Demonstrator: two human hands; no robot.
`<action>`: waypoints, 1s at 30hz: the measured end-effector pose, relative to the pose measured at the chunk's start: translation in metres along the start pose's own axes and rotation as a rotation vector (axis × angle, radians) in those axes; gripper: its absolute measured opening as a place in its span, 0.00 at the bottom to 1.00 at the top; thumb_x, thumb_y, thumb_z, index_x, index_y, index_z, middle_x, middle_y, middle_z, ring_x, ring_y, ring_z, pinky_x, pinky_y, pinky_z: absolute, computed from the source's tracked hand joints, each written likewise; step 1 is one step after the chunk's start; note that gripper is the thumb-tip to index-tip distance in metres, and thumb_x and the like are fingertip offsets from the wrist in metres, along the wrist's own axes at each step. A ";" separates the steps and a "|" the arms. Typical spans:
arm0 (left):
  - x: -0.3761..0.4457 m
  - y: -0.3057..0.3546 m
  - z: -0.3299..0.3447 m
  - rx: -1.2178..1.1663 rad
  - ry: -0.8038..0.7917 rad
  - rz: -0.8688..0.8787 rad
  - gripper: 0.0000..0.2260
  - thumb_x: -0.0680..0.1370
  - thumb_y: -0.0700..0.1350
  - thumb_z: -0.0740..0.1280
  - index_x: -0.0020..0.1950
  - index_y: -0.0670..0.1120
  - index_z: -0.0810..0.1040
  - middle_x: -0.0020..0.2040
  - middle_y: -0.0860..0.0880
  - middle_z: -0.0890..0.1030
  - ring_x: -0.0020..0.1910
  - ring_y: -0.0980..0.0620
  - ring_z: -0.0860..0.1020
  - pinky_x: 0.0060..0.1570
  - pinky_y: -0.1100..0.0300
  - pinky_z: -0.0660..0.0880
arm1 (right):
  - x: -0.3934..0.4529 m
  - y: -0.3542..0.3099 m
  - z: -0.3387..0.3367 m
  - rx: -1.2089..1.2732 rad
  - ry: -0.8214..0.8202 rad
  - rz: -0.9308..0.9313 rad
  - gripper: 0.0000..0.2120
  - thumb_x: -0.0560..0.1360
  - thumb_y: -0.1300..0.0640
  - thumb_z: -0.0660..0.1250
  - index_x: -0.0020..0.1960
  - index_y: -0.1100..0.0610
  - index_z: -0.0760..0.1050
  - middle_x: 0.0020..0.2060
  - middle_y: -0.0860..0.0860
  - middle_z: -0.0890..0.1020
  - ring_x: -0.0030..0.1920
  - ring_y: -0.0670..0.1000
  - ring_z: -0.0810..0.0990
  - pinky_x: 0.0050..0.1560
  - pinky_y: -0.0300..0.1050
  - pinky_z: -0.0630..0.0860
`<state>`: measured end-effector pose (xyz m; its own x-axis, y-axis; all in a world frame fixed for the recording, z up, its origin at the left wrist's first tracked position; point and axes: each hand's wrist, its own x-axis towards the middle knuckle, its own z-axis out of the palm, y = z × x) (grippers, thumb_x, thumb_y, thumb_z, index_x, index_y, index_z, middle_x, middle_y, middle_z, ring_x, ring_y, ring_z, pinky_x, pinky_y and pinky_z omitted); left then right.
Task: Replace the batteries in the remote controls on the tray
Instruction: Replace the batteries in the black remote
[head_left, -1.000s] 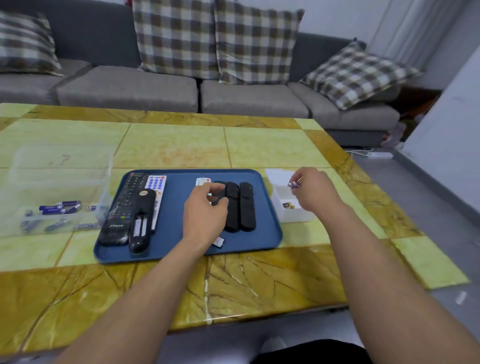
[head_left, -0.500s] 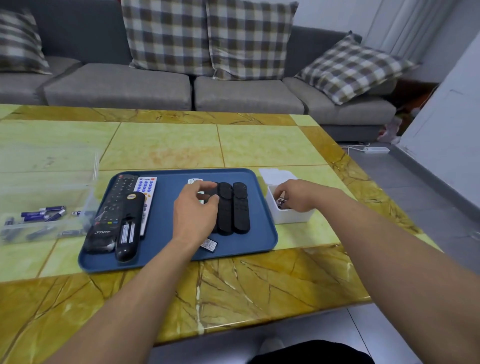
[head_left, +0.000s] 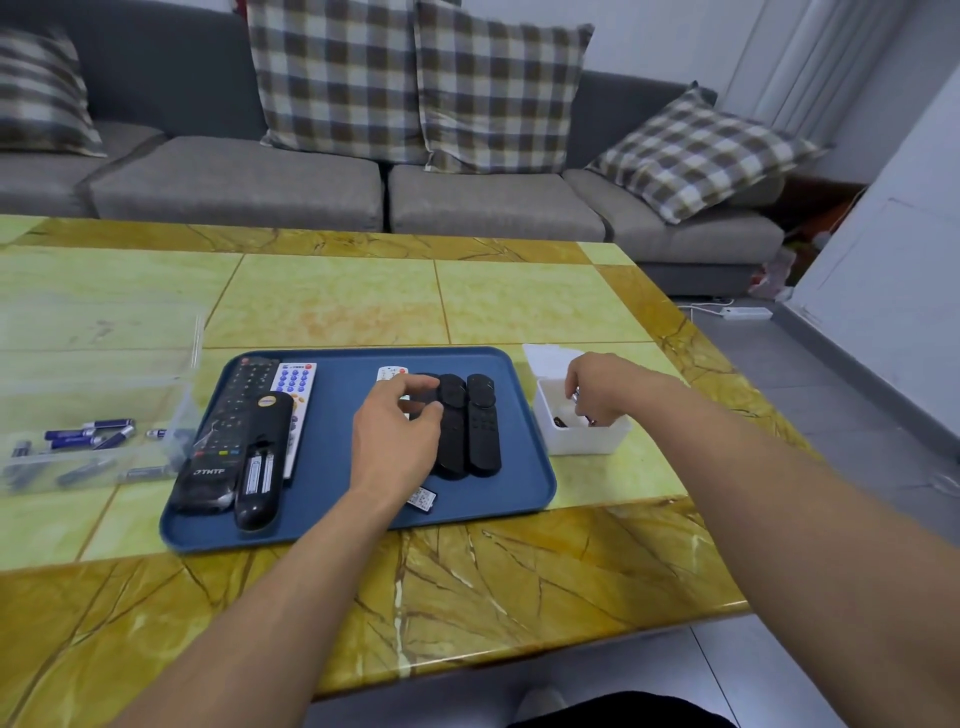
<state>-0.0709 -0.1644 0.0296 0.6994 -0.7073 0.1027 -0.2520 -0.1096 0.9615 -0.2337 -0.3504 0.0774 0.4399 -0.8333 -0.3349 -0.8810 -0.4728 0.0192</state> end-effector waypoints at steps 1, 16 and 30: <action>0.000 0.000 -0.001 -0.003 -0.001 -0.002 0.09 0.79 0.41 0.68 0.54 0.56 0.80 0.66 0.54 0.77 0.50 0.65 0.77 0.40 0.69 0.72 | -0.001 -0.003 0.003 -0.018 -0.017 0.018 0.16 0.77 0.63 0.64 0.64 0.58 0.77 0.57 0.55 0.82 0.56 0.56 0.82 0.49 0.45 0.78; 0.003 -0.004 -0.010 -0.034 0.010 -0.017 0.08 0.79 0.42 0.68 0.55 0.54 0.81 0.64 0.58 0.79 0.52 0.61 0.79 0.46 0.64 0.75 | -0.002 -0.004 0.013 0.333 0.192 0.019 0.12 0.76 0.68 0.65 0.48 0.52 0.81 0.51 0.53 0.81 0.50 0.55 0.82 0.47 0.48 0.82; 0.008 -0.003 -0.029 -0.046 0.068 -0.043 0.08 0.79 0.43 0.69 0.54 0.56 0.81 0.53 0.52 0.81 0.46 0.62 0.79 0.40 0.64 0.76 | -0.025 -0.013 -0.001 0.122 0.242 0.086 0.19 0.75 0.71 0.59 0.59 0.61 0.82 0.57 0.57 0.82 0.48 0.56 0.82 0.43 0.47 0.78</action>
<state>-0.0451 -0.1488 0.0347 0.7533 -0.6531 0.0770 -0.1914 -0.1056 0.9758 -0.2328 -0.3239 0.0861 0.3784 -0.9200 -0.1023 -0.9249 -0.3715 -0.0804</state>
